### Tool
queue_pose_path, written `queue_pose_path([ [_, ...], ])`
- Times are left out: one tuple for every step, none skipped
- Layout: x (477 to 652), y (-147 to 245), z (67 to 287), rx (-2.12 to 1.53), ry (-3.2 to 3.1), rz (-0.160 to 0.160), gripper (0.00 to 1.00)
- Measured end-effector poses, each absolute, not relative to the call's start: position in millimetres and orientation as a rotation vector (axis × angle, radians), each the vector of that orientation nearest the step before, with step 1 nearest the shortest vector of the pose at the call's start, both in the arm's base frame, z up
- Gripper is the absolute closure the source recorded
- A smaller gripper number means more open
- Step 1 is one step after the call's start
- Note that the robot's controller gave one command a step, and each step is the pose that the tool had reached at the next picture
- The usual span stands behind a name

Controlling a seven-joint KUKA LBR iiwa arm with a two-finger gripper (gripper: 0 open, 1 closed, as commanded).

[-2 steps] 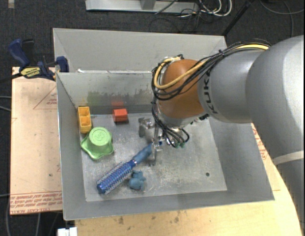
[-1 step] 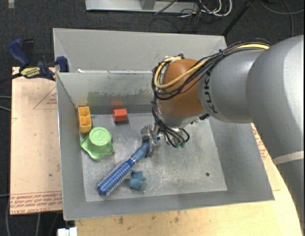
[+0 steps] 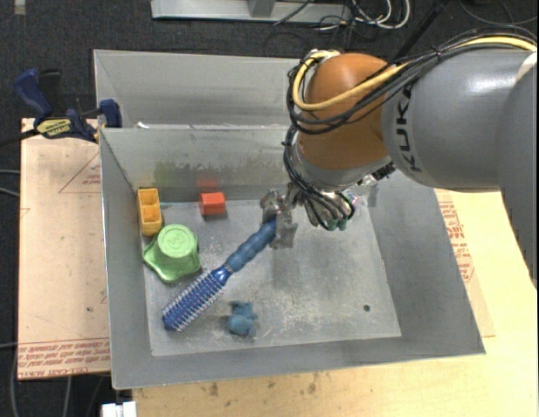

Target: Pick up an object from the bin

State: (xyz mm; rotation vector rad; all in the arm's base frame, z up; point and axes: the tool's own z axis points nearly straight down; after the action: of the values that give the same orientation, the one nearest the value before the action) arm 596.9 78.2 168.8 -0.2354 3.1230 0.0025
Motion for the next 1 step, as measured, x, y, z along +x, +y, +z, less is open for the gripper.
queue_pose_path([
  [595.4,77.7,163.9,-0.234,3.131,0.002,1.0],
])
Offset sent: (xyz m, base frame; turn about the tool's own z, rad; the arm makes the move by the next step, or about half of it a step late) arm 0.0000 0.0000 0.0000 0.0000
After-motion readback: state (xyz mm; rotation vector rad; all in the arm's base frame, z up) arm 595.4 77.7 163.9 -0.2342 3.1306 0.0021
